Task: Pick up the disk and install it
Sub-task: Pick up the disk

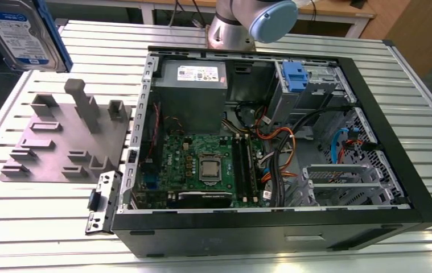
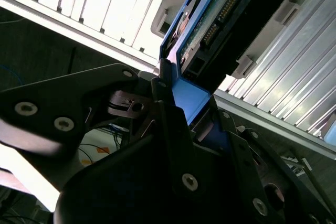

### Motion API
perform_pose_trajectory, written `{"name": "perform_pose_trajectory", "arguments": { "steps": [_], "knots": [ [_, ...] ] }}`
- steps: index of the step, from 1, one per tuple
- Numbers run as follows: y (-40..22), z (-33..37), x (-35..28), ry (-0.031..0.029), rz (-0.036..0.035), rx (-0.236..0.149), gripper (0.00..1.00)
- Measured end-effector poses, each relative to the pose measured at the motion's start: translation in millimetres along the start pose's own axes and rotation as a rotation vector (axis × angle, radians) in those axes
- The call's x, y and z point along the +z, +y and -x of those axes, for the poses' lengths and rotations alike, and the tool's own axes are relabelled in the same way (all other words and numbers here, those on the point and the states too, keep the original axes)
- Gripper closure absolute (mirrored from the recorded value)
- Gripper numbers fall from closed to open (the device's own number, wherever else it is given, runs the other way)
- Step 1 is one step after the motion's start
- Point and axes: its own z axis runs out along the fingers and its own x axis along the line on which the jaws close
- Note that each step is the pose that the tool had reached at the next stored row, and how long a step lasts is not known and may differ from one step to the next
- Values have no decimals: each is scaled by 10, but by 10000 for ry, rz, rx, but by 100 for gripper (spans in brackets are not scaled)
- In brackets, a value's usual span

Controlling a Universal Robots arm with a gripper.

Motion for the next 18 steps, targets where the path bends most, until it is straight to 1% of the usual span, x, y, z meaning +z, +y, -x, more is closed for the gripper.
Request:
{"name": "perform_pose_trajectory", "arguments": {
  "steps": [11,12,18],
  "knots": [
    [0,0,-22,-4,0,0,63],
    [0,0,-33,-4,0,0,63],
    [0,1,-48,-4,1,0,63]
  ]
}}
